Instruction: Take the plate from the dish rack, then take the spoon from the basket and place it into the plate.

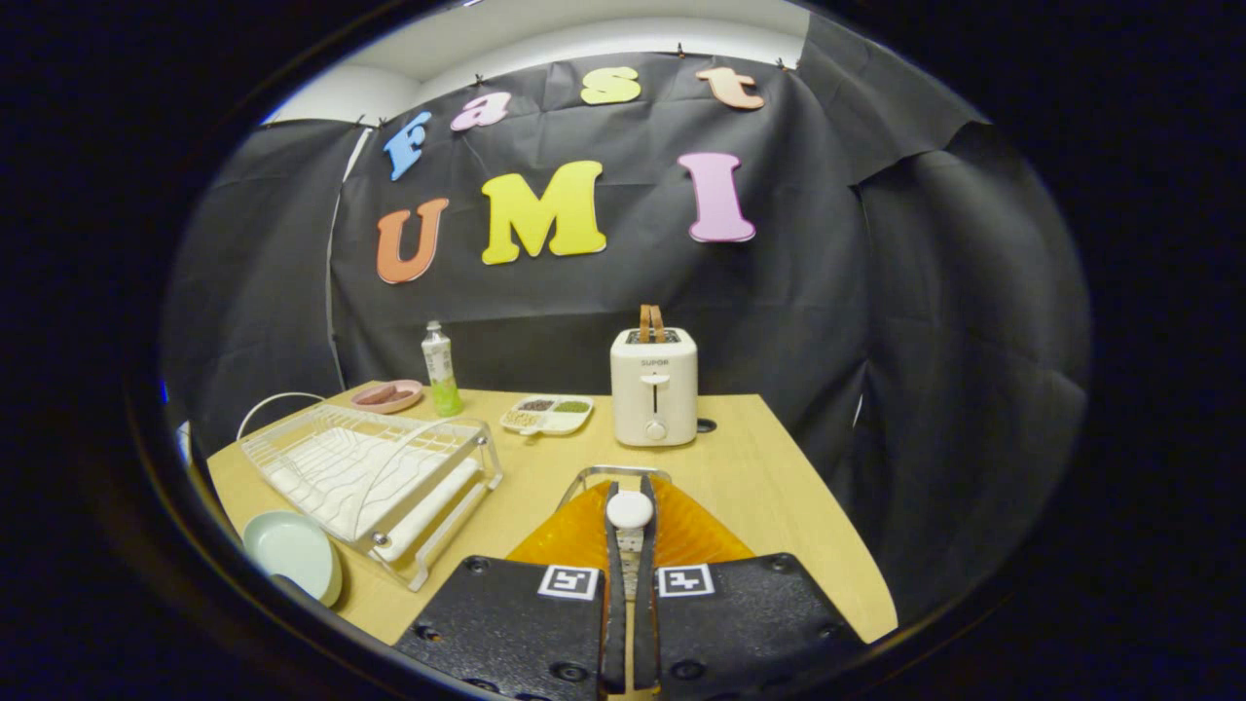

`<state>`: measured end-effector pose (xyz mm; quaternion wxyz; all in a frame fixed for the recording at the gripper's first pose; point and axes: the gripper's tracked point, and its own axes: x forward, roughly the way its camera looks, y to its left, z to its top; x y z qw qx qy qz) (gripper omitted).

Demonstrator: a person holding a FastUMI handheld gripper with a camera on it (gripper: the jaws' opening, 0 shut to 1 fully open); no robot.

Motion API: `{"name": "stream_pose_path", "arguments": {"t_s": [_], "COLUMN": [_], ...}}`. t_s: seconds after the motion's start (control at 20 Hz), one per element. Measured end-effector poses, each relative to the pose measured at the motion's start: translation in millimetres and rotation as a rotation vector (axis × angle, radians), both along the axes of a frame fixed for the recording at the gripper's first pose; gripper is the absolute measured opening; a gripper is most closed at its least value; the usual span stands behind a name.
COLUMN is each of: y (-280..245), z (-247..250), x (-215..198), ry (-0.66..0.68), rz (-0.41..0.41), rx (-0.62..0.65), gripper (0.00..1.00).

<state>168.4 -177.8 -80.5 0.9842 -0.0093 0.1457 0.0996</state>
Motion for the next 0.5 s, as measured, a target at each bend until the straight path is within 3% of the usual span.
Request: {"name": "stream_pose_path", "arguments": {"t_s": [0.2, 0.5], "y": [-8, 19], "z": [39, 94], "x": [-15, -50], "ry": [-0.059, -0.118], "rz": [-0.046, -0.004], "rx": [0.006, -0.025], "gripper": [0.09, 0.09]}}
